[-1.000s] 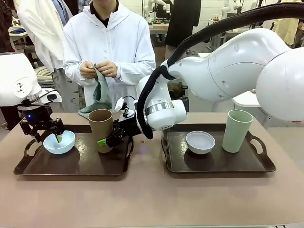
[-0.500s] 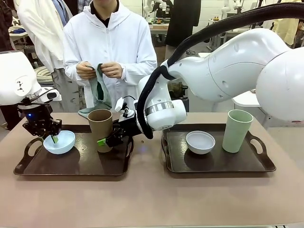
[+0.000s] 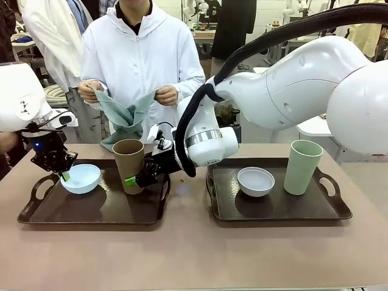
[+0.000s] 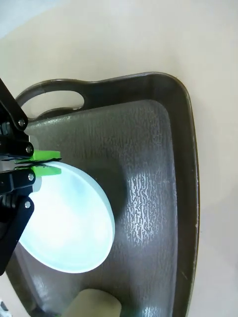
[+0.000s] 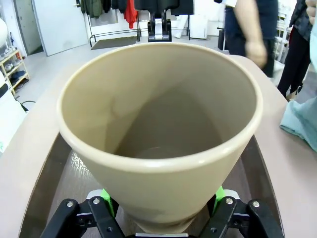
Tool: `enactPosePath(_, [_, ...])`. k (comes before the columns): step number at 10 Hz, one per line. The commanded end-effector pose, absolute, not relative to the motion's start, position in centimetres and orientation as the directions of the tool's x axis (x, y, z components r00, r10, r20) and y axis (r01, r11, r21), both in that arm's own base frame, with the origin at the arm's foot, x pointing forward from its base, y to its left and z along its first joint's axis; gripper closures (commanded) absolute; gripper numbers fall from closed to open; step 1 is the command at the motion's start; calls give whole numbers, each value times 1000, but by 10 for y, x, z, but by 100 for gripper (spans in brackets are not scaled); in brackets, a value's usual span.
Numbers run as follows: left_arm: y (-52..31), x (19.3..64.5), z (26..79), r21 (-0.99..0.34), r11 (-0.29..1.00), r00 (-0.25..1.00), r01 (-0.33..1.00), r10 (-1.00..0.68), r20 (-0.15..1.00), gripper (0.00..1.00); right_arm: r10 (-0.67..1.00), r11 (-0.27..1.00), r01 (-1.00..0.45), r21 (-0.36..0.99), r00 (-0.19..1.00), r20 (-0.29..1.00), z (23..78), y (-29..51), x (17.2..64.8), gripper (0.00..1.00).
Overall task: Set up a tray with a mat and arrange the tableware.
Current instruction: Pick up the Picnic Bowl and Reusable plastic cup from the Handle tray in front of the human's position and hold them in the air.
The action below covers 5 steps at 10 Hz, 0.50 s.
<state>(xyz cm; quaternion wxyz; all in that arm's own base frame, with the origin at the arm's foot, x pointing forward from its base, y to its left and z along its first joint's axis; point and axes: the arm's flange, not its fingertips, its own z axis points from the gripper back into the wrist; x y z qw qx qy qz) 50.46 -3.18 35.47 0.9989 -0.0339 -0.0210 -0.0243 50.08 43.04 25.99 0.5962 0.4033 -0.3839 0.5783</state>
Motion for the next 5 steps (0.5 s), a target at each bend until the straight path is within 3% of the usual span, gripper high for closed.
enactPosePath(1, [-27, 499, 365, -98, 993, 998, 70, -70, 7, 100, 400, 47, -999, -3, 16, 916, 271, 430, 496, 97])
enactPosePath(5, [-43, 447, 512, -103, 982, 980, 157, -142, 140, 100, 424, 87, -990, -112, -65, 903, 418, 437, 454, 97])
